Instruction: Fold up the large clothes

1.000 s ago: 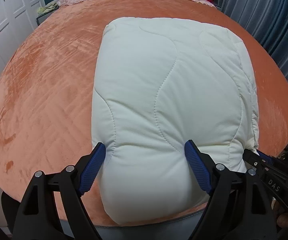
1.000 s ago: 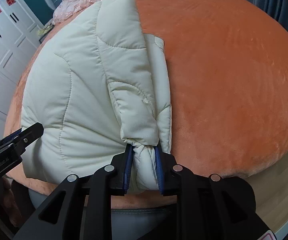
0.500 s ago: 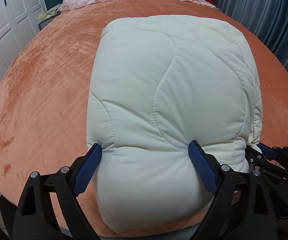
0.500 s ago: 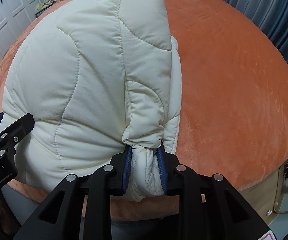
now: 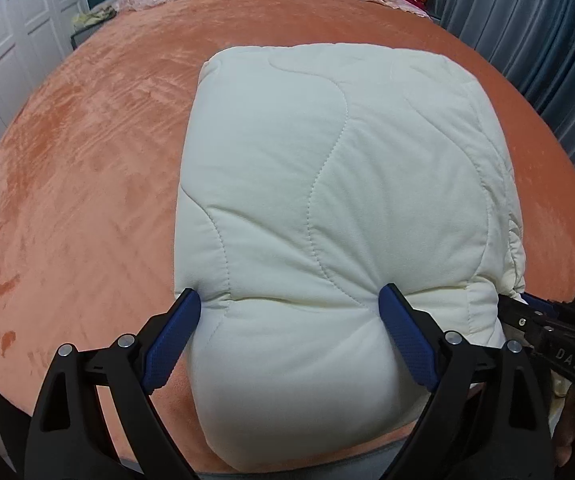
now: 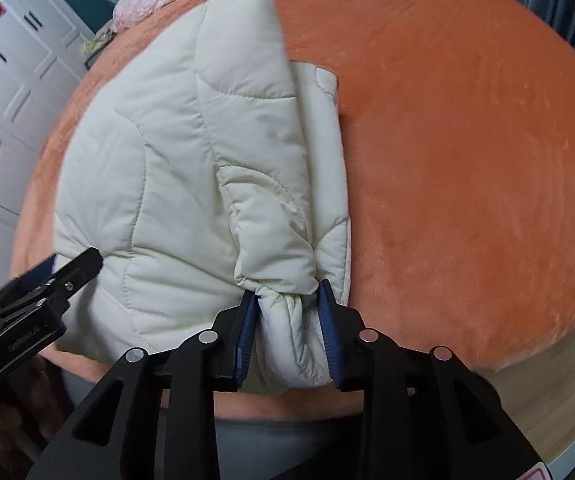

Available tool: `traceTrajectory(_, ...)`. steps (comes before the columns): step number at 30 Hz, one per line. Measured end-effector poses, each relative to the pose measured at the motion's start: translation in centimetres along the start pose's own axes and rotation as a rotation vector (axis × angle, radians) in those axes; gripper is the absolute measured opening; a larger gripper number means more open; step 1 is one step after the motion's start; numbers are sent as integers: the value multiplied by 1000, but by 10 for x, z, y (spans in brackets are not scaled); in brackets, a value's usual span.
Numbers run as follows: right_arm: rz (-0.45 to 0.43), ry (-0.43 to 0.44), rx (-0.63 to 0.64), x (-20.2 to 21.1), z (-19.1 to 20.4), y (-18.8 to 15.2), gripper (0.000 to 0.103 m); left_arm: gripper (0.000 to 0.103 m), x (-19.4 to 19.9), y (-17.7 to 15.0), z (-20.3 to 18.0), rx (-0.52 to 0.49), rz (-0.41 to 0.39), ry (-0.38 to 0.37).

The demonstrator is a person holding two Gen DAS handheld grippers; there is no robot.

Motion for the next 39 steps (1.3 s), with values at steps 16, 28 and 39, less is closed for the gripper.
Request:
traceTrajectory(16, -135, 26, -97, 19, 22, 152, 59, 86, 17, 145, 70, 153, -60, 29)
traceTrajectory(28, -273, -29, -109, 26, 16, 152, 9, 85, -24, 148, 26, 137, 28, -83)
traceTrajectory(39, -186, -88, -128, -40, -28, 123, 16, 87, -71, 131, -10, 28, 30, 42)
Point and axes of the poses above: each gripper's, at about its wrist camera, not at the fingertips, and x roughly against the way its jaws point, z to its left, y to its top, the point moved 10 cm from there along -x, roughly the way its jaws point, and after that the axes turned 2 degrees about x, right-handed, at the moved point
